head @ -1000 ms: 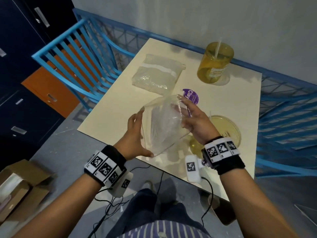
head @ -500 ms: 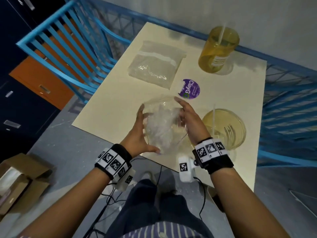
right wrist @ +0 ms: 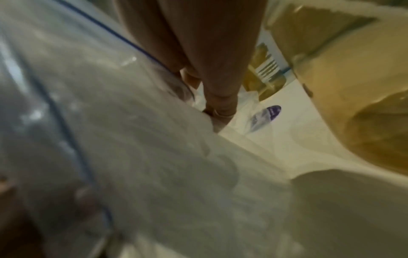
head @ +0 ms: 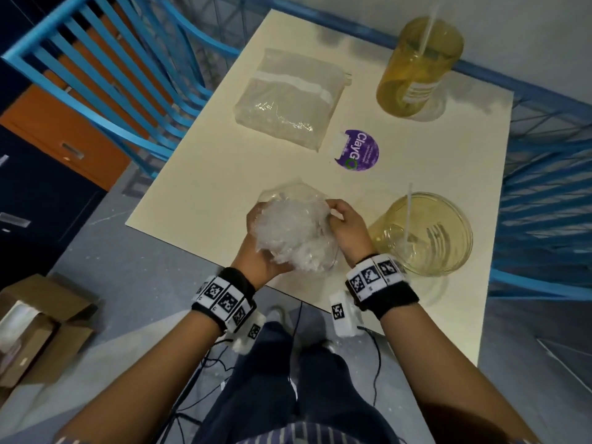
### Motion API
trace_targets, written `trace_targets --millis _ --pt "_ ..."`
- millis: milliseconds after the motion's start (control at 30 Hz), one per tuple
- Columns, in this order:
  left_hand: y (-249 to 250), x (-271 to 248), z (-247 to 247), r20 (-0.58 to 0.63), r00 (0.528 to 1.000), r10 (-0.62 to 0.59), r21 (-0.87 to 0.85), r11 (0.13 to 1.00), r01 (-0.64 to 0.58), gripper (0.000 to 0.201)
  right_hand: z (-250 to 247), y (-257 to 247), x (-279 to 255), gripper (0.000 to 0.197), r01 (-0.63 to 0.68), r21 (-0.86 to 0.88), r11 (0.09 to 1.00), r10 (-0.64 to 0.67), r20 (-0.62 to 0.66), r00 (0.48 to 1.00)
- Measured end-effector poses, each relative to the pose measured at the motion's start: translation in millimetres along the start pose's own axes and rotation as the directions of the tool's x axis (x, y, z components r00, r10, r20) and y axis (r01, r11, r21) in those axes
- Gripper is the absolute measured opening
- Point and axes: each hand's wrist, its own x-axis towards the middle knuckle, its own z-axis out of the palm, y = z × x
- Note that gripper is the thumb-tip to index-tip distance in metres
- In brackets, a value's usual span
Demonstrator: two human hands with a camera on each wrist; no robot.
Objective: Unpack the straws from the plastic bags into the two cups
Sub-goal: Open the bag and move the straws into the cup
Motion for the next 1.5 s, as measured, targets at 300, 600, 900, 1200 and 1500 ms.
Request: trace_targets --millis 300,600,900,1200,1500 --pt "-1 5 -2 -0.065 0.992 0.104 -0.152 0.982 -0.113 0.111 -5 1 -6 0.030 0.267 -0.217 0.939 -0.300 -0.137 0.944" --pt "12 8 7 -0.139 0.916 0.376 0.098 0.926 -0.365 0.125 -5 2 -55 0.081 0.456 0.077 0.887 -0.461 0.076 0.884" --pt "13 14 12 -0.202 0.910 0.362 0.035 0.931 -0.362 0.121 8 9 -18 0.032 0.264 -0.089 0.960 -0.272 -0.098 0.957" --pt "25 12 0 -0.172 0.905 0.388 0.071 0.921 -0.382 0.121 -23 -50 -47 0.015 0.270 0.185 0.945 -0.207 -0.301 0.931" --pt "40 3 12 -0.108 0.910 0.400 0.016 0.916 -0.401 0.120 -129 -114 -98 0.012 0.604 0.303 0.737 -0.314 -0.637 0.704"
